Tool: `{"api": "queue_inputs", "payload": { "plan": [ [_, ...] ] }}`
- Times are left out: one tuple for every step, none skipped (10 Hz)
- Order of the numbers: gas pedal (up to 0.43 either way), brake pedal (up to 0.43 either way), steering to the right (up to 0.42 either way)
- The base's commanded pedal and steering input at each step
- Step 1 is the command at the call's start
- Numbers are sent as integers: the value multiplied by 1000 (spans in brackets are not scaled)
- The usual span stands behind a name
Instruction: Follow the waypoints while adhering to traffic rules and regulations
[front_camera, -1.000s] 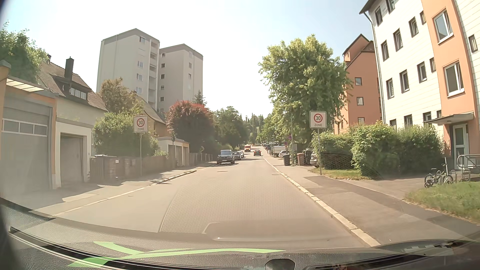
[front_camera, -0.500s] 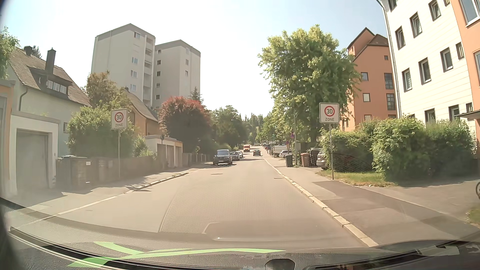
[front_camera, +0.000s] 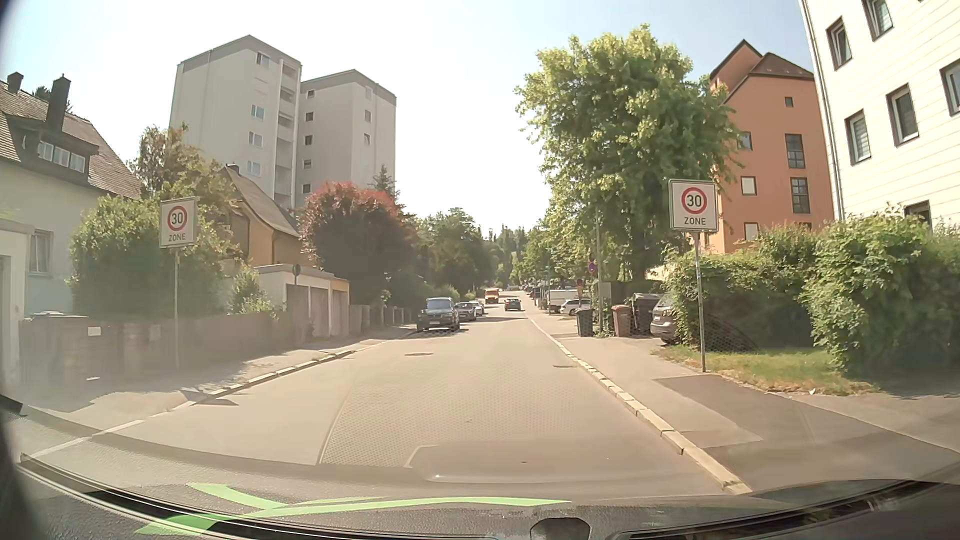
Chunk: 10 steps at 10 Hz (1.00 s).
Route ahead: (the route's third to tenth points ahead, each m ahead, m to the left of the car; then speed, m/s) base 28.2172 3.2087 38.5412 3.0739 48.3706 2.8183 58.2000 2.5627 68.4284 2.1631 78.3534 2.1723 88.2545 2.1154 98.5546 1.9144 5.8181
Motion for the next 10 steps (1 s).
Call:
{"api": "queue_inputs", "payload": {
  "plan": [
    [87,0,-1],
    [87,0,-1],
    [87,0,-1],
    [87,0,-1],
    [87,0,-1],
    [87,0,-1],
    [87,0,-1],
    [87,0,-1],
    [87,0,-1],
    [87,0,-1]
  ]
}}
